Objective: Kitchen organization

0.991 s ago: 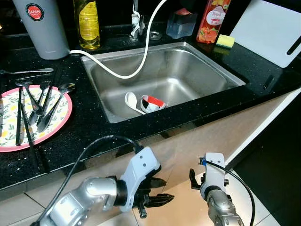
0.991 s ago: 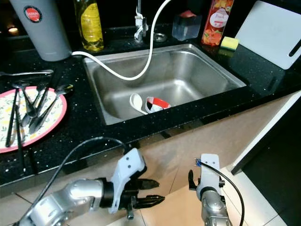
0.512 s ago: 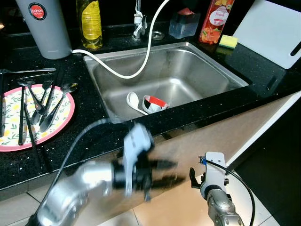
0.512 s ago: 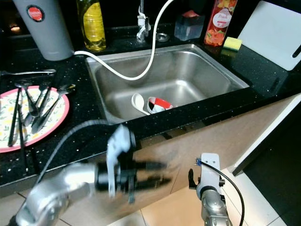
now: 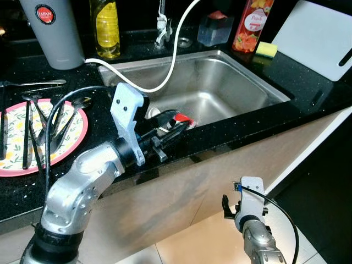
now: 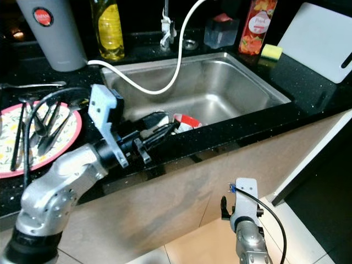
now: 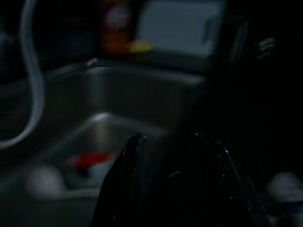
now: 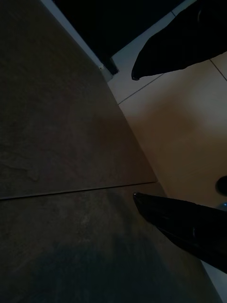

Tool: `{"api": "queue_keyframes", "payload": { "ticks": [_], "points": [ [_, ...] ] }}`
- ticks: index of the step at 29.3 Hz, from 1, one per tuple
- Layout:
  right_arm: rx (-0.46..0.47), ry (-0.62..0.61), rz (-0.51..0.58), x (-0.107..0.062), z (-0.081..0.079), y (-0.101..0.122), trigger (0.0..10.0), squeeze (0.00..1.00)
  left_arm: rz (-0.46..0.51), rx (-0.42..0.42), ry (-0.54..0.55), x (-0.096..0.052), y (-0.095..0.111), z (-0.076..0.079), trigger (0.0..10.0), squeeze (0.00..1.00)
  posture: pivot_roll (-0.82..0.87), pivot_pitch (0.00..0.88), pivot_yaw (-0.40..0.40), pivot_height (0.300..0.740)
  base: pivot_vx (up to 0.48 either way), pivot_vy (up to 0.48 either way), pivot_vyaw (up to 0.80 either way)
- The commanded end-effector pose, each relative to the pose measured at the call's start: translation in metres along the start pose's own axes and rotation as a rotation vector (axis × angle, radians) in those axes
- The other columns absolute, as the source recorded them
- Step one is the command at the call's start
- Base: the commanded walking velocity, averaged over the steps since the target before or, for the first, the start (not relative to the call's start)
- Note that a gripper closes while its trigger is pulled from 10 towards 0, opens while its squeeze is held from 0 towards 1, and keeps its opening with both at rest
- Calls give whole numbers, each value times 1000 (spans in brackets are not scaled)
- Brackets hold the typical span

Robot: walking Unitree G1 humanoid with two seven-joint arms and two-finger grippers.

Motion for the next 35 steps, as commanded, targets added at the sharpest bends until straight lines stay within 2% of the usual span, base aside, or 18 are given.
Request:
{"api": "queue_keyframes", "payload": {
  "ticks": [1, 2, 3, 5, 6, 7, 10, 13, 23, 25, 28, 32, 35],
  "points": [
    [13, -8, -23, -1, 1, -8, 10000, 0, -47, 41, 60, -2, -12, -4, 10000, 0, -80, 174, -66, 740, 0, 0, 0],
    [13, -8, -20, 0, 1, -7, 10000, 0, -109, 60, 103, -2, -22, -9, 10000, 0, -78, 173, -69, 740, 0, 0, 0],
    [13, -8, -20, 0, 1, -7, 10000, 0, -109, 60, 103, -2, -22, -9, 10000, 0, -78, 173, -69, 740, 0, 0, 0],
    [15, -7, -11, 1, 1, -4, 10000, 0, -139, 81, 199, -4, -32, -18, 10000, 0, -81, 173, -66, 740, 0, 0, 0],
    [17, -6, -6, 1, 1, -3, 10000, 0, -130, 98, 258, -4, -34, -24, 10000, 0, -80, 173, -66, 740, 0, 0, 0],
    [17, -6, -6, 1, 1, -3, 10000, 0, -130, 98, 258, -4, -34, -24, 10000, 0, -80, 173, -66, 740, 0, 0, 0],
    [22, 0, 5, 2, 1, -1, 10000, 0, -96, 118, 425, -11, -37, -42, 10000, 0, -81, 174, -66, 740, 0, 0, 0],
    [21, 4, 4, 1, 0, -1, 10000, 0, -87, 125, 492, -15, -39, -49, 10000, 0, -80, 174, -67, 740, 0, 0, 0],
    [25, 34, 17, 2, -5, 0, 10000, 0, -101, 122, 579, -24, -46, -57, 10000, 0, -79, 172, -73, 740, 0, 0, 0],
    [49, 81, 52, 2, -11, 5, 10000, 0, -91, 137, 655, -27, -45, -65, 10000, 0, -77, 170, -76, 740, 0, 0, 0],
    [85, 148, 102, -1, -20, 15, 10000, 0, -87, 145, 697, -30, -45, -70, 10000, 0, -79, 169, -76, 740, 0, 0, 0],
    [115, 185, 143, -2, -26, 25, 10000, 0, -84, 147, 703, -30, -47, -70, 10000, 0, -81, 168, -77, 740, 0, 0, 0],
    [110, 179, 114, 0, -25, 20, 10000, 0, -81, 149, 698, -29, -47, -68, 10000, 0, -82, 168, -77, 740, 0, 0, 0]
  ]
}}
Point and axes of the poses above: a point about 5 cm out from each wrist's last joint towards the gripper, its own x axis pointing out of the wrist towards the gripper, its own y axis along the axis of the wrist's last joint, z = x × y, the point moved 1 cm from there along x, pointing out of the wrist towards the gripper, and after that the axes turned 6 degrees about -x, right-handed, at the moved point
